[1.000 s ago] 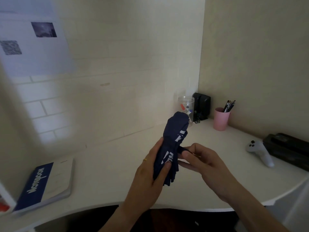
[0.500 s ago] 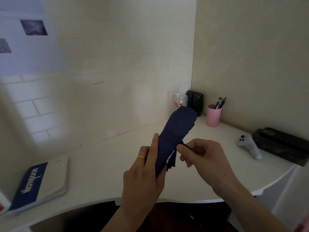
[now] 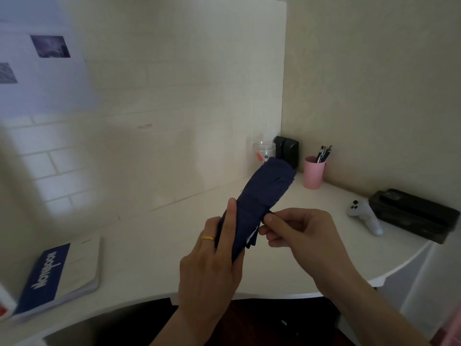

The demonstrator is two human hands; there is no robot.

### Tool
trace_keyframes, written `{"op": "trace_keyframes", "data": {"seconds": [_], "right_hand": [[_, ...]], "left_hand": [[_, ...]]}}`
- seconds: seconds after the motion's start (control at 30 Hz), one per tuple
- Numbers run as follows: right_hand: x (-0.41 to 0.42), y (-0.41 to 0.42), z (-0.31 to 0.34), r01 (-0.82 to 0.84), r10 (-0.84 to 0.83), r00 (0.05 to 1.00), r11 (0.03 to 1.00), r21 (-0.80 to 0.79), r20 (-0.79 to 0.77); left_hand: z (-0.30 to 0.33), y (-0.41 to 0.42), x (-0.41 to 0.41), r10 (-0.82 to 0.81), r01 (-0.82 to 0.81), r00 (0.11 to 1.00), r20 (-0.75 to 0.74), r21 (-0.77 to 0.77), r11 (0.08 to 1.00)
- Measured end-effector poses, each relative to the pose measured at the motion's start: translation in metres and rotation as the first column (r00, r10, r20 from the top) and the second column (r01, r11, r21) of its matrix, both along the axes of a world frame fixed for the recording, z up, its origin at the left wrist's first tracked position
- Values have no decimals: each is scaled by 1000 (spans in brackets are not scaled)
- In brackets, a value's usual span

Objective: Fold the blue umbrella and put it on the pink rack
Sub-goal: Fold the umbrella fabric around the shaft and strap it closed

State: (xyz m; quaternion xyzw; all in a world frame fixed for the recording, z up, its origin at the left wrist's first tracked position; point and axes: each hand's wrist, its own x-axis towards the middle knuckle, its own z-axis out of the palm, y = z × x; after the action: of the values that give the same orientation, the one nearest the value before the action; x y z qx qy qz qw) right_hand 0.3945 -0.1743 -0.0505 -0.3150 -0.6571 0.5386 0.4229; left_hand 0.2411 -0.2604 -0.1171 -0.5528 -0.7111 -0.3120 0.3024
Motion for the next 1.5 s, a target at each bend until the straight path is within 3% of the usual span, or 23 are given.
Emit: {"op": "trace_keyframes", "data": {"seconds": [0.23, 0.47, 0.63, 0.73, 0.8, 0.87, 0.93, 1.03, 1.1, 1.17, 1.3, 1.43, 1.5], "right_hand": [[6, -2, 4, -100, 99, 995, 994, -46, -29], [2, 7, -2, -52, 48, 996, 997, -51, -77], [-13, 7, -6, 8, -10, 997, 1000, -28, -83], [-23, 8, -14, 15, -17, 999, 999, -34, -48], [-27, 4, -26, 4, -6, 999, 998, -62, -34], [-28, -7, -43, -102, 106, 994, 988, -115, 27], [-32, -21, -55, -214, 229, 965, 970, -119, 129], [-38, -26, -68, -146, 136, 968, 989, 36, 210], [-34, -20, -68, -89, 82, 984, 995, 39, 159], [-22, -14, -63, -82, 87, 993, 995, -64, 84], [-6, -15, -57, -260, 263, 965, 948, -185, -5], [-11, -18, -58, -299, 290, 954, 911, -283, -73], [-9, -16, -57, -382, 333, 924, 829, -408, -187]], "left_hand": [[2, -2, -1, 26, -24, 998, -62, 35, 999], [-4, 0, 1, -51, 54, 997, -57, 51, 997], [-12, 6, 2, -130, 127, 987, 93, 40, 991], [-9, 14, 4, -114, 95, 938, 326, 74, 993], [-7, 22, 7, -156, 68, 799, 581, 170, 983], [-2, 30, 7, -358, 116, 461, 812, 345, 931], [6, 41, 11, -460, 80, 145, 876, 453, 888], [13, 46, 18, -472, 11, -122, 873, 477, 879], [21, 38, 11, -472, 12, -212, 856, 486, 874], [39, 30, -12, -454, 28, -256, 854, 476, 879], [70, 40, -53, -540, -44, -459, 706, 589, 807], [77, 48, -53, -575, -31, -548, 607, 672, 740], [72, 45, -47, -584, -20, -644, 494, 753, 658]]}}
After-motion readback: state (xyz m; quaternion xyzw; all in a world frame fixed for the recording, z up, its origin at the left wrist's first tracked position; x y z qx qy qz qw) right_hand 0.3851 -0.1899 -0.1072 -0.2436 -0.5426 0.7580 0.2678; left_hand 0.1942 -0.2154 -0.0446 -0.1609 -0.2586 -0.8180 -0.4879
